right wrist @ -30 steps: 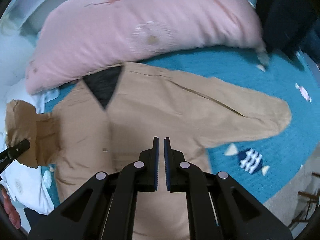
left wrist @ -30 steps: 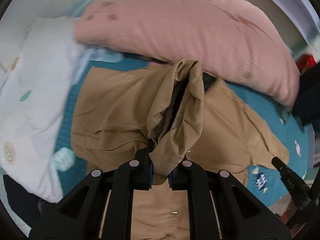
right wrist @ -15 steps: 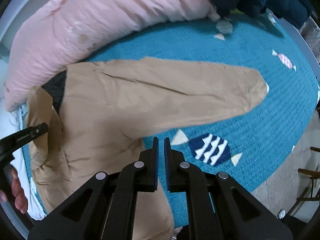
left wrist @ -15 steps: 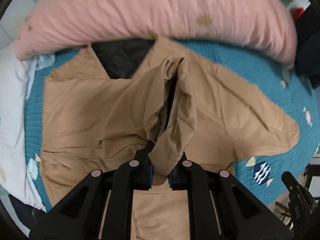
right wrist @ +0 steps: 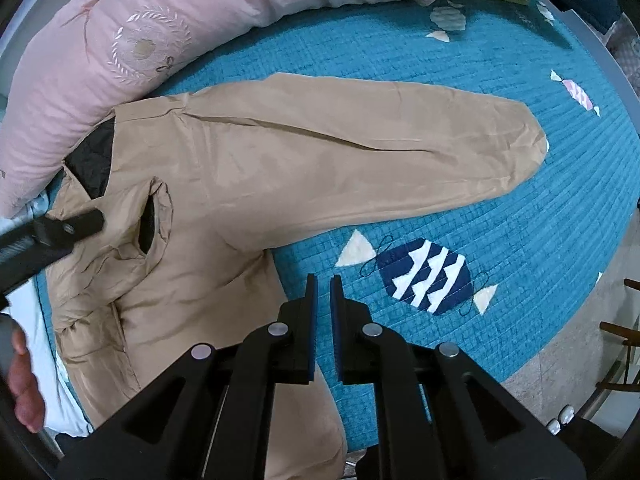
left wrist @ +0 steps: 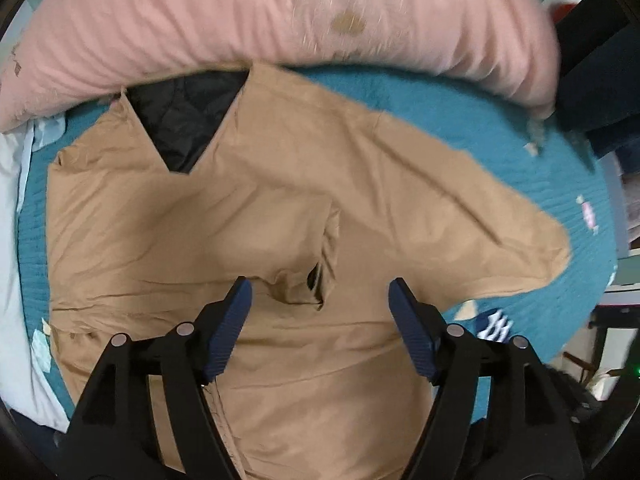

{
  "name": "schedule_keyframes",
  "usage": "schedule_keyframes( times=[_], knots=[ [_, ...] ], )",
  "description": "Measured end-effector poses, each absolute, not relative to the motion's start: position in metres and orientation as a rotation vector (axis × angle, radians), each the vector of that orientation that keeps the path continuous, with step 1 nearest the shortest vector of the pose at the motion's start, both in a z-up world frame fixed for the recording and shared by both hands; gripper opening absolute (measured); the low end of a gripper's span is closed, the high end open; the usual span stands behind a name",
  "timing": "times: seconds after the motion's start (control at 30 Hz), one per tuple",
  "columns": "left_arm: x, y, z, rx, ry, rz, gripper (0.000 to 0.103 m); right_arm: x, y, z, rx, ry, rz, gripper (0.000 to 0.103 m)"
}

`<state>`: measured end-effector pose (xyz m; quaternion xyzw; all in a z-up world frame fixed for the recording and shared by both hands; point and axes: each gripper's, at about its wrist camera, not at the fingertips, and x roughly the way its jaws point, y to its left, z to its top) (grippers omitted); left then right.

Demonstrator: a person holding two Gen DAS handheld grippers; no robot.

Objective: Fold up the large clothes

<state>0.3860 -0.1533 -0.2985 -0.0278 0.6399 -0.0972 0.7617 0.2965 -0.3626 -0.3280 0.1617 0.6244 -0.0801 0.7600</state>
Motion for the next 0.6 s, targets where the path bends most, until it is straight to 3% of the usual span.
schedule_keyframes(
  times=[0.2, 0.27, 0.37, 0.6],
  knots=[
    [0.393, -0.142, -0.3, -0.073, 1.38, -0.217, 0.068, 0.293, -0.36, -0.323, 0.357, 1.351, -0.167, 0.007],
    [0.397, -0.14, -0.326, -0.07, 1.462, -0.223, 0.037, 0.292, -0.357, -0.324, 0.35, 1.353, -0.159, 0.007],
    [0.394, -0.14, -0.366, -0.063, 1.554, -0.182, 0.015, 0.291, -0.355, -0.326, 0.331, 1.363, -0.148, 0.007],
    [0.397, -0.129, -0.426, -0.15, 1.654, -0.068, 0.007, 0.287, -0.368, -0.333, 0.358, 1.38, -0.17, 0.007]
  ],
)
